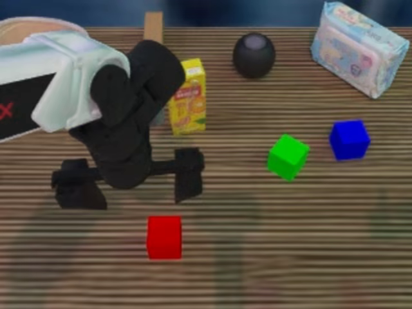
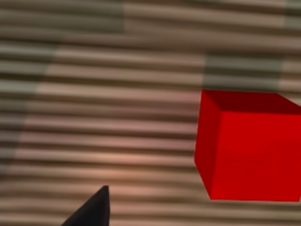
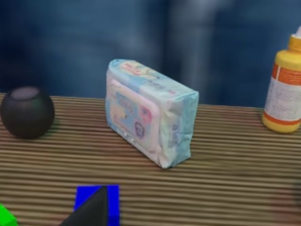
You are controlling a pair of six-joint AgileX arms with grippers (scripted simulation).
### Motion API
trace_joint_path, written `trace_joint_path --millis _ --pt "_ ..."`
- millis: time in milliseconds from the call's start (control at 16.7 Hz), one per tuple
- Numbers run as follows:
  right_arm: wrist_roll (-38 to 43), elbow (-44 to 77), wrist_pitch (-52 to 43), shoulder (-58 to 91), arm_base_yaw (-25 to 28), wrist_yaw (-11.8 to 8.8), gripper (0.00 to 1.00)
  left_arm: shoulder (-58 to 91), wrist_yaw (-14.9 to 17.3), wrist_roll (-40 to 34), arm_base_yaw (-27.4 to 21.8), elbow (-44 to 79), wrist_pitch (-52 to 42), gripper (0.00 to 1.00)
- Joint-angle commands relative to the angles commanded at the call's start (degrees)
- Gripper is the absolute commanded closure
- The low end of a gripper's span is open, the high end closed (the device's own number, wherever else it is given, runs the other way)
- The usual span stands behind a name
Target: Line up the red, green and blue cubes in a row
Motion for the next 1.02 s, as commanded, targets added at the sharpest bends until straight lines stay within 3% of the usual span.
trace_joint_path --millis 420,1020 --pt "-7.2 32.7 -20.6 36.3 7.1 0.2 0.0 -29.3 -0.5 5.2 12.8 -22.5 15.3 0.0" --pt "-18.6 83.7 -54.8 100.3 18.7 0.0 0.0 -78.2 0.2 25.5 30.8 -59.5 41.6 0.0"
